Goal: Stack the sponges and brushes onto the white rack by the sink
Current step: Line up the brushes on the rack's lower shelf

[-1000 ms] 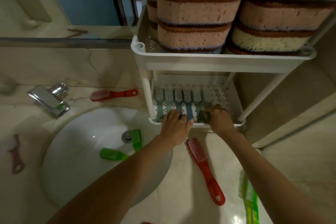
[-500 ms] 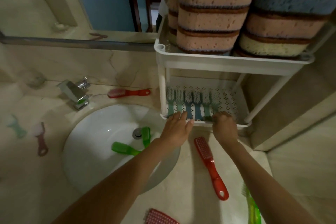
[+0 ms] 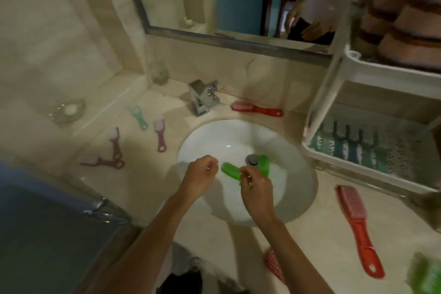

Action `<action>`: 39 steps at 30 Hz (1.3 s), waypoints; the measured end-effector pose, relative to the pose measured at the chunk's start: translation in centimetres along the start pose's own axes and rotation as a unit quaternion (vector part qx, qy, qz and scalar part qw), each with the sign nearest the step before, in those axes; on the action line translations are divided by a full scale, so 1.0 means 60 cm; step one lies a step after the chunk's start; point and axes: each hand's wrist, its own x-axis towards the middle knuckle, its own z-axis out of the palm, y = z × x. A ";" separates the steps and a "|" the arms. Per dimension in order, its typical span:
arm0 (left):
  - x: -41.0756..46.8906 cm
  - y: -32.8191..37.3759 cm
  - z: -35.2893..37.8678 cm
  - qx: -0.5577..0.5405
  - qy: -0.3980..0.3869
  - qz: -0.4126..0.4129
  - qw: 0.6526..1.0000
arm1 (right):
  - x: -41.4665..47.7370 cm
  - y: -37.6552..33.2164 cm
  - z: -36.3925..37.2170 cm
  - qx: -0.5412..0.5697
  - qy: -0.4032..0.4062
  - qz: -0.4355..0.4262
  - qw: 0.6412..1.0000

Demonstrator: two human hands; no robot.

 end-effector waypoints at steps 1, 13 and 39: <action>0.007 -0.029 -0.019 -0.009 0.012 -0.012 1.000 | -0.002 -0.013 0.026 0.006 -0.028 0.002 1.000; 0.138 -0.336 -0.243 0.021 0.072 -0.164 0.983 | 0.063 -0.163 0.292 -0.118 -0.242 0.068 0.961; 0.193 -0.459 -0.266 0.021 0.206 -0.196 0.959 | 0.208 -0.208 0.464 -0.280 -0.251 0.223 0.899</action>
